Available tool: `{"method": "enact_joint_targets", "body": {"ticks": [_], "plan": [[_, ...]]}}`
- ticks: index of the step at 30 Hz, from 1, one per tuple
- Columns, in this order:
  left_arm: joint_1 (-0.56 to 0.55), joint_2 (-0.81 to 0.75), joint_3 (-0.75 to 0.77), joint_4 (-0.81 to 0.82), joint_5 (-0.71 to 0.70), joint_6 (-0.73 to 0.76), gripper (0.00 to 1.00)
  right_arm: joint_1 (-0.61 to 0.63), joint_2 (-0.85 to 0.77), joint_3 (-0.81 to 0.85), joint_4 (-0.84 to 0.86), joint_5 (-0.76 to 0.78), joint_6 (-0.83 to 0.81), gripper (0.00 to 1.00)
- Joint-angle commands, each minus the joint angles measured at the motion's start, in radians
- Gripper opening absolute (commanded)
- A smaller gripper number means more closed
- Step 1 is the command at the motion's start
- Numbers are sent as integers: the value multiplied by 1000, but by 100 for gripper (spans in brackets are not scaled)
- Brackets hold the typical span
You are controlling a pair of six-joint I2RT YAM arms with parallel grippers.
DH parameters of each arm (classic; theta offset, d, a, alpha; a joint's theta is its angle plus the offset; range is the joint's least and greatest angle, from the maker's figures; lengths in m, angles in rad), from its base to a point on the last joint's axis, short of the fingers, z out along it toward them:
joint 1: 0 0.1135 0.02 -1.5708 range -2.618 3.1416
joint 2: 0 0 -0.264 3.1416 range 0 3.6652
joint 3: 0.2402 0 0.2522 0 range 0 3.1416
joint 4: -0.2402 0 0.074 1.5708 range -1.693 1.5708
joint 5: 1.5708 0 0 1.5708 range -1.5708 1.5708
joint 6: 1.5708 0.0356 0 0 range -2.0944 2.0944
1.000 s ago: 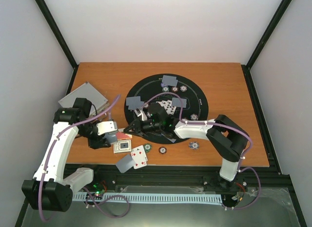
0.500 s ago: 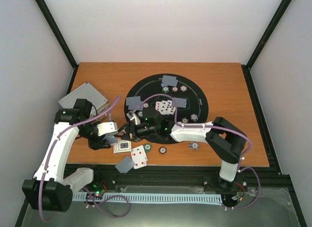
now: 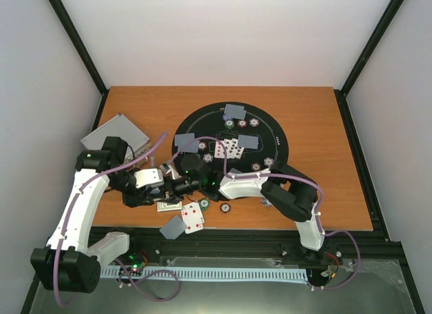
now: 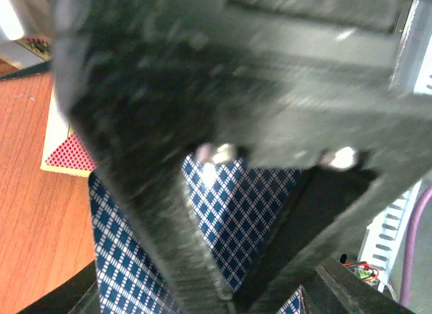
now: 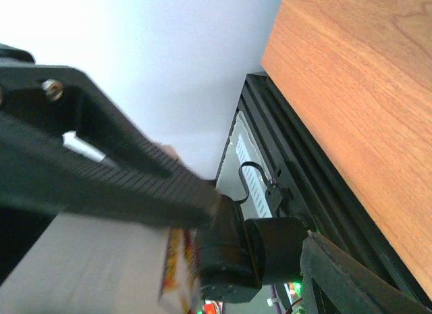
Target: Distribute texas hold em gaming equipment
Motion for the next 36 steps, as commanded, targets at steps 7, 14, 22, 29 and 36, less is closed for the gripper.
{"method": "enact_joint_targets", "body": {"ticks": [7,14,22,29,36], "plan": [[-2,-8,42,-16,19,12,1,-15,78,16,73,6,77,58],[-1,-9,44,-20,28,15,1,-96,26,-118,60,24,54,53],[-1,-11,36,-19,26,16,1,-117,-43,-139,12,36,10,46],[-2,-11,30,-16,28,13,1,-117,-111,-127,-67,56,-45,24],[-2,-12,22,-10,28,12,1,-118,-163,-133,-120,72,-79,3]]}}
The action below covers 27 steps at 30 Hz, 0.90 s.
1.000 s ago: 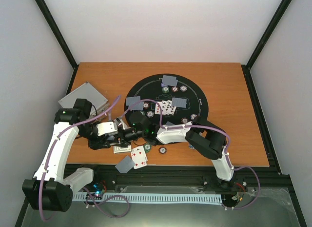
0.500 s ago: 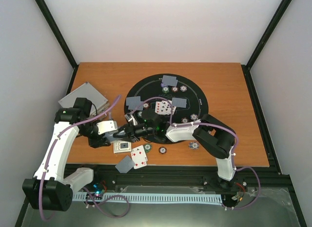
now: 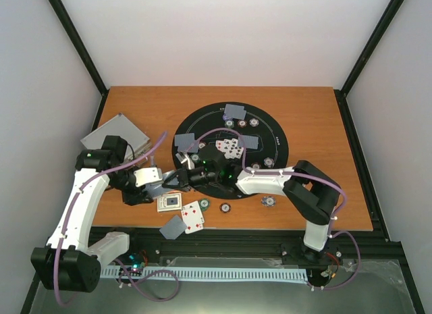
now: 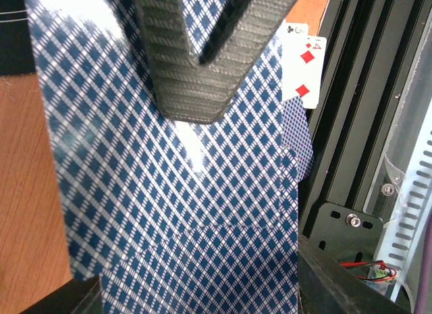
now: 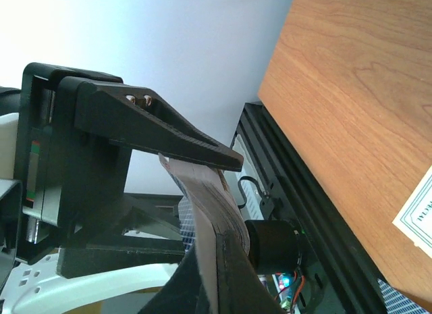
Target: Distribute texas hold em gaming equipment
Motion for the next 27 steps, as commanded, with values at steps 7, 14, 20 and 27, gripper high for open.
{"method": "enact_joint_targets", "body": {"ticks": [7,14,20,27], "plan": [[-2,-16,17,-35,52,11,1,-43,-52,-17,-167,63,-80,3],[-2,-17,-19,-14,34,14,1,-129,-130,-90,-207,27,-119,3],[-2,-8,-63,24,28,15,1,-243,-197,-128,-298,-6,-188,3],[-2,26,-182,157,-8,10,1,-577,-214,-135,-544,-33,-401,3]]}}
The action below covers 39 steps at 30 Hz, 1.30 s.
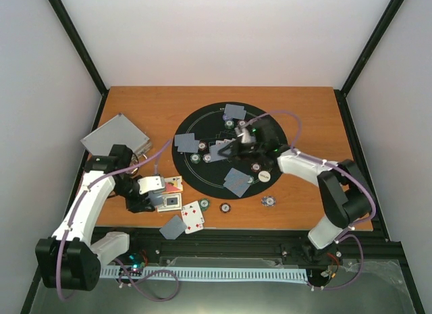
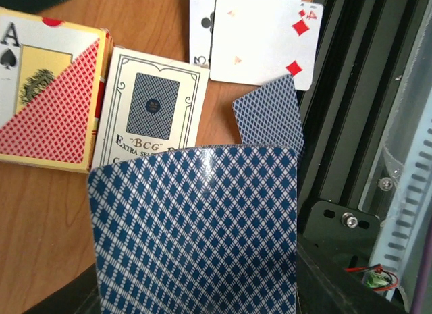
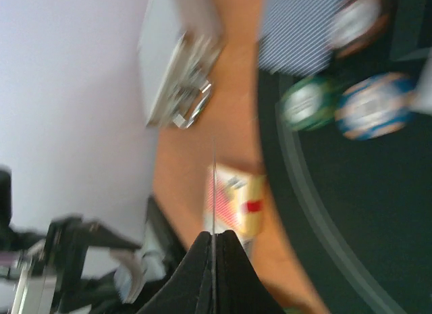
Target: Distribute texas hold em gaming equipment
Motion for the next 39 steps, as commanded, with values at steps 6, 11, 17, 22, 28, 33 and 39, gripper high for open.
{"method": "enact_joint_targets", "body": {"ticks": [6,11,17,22,28,33,39], "plan": [[-3,111,-98,248,-21,-12,2,-417,67,56,-302,-26,-272,3],[-26,230,-80,334,-31,-46,2,-505,146,108,-346,-24,-316,3],[-91,296,-74,410,-40,-97,2,-543,244,185,-366,-35,-341,3],[-98,331,-82,453,-67,-102,4,-546,339,290,-390,-40,-342,3],[-127,337,-114,517,-104,-138,9,-546,461,403,-426,-42,-339,5],[-141,338,-138,527,-134,-128,23,-546,496,432,-435,-43,-340,6],[-142,348,-128,517,-140,-130,38,-546,495,445,-491,-5,-377,10]]}}
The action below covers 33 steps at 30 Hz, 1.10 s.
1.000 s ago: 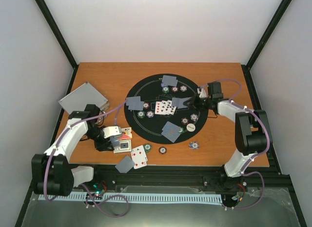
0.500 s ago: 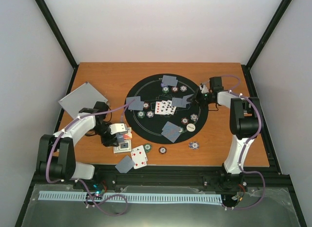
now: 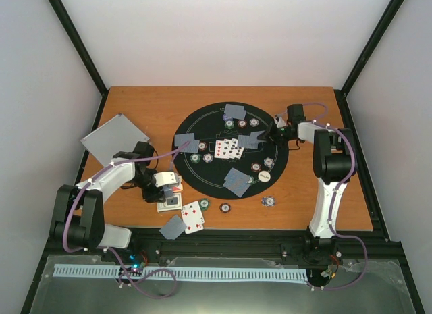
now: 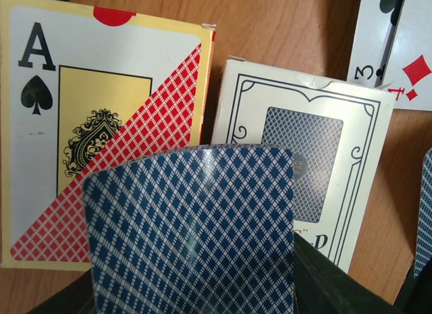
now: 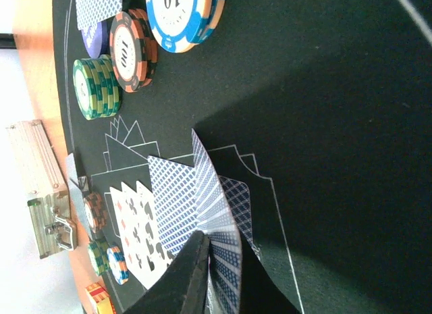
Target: Distribute texas hold em gaming equipment
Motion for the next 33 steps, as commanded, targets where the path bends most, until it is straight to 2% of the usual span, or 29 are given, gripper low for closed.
{"method": "enact_joint_targets", "body": {"ticks": [1,7,11,16,25,27,33], "plan": [[-9,12,11,4,-24,-14,40,-7,0,16,-58,32,-43,11],[-9,-4,21,-27,-33,-6,52,-7,-56,-30,-78,69,-63,20],[-9,-6,21,-42,-35,-1,62,-7,-92,-61,-74,78,-59,32],[-9,1,24,-54,-32,0,73,-8,-143,-94,-73,88,-51,39],[-9,-17,47,-79,-26,1,79,-8,-211,-125,-97,110,-55,43],[-9,-28,62,-96,-20,-2,80,-8,-225,-135,-99,116,-53,48],[-9,-42,126,-177,-7,-5,97,-8,-267,-160,-110,130,-57,61]]}}
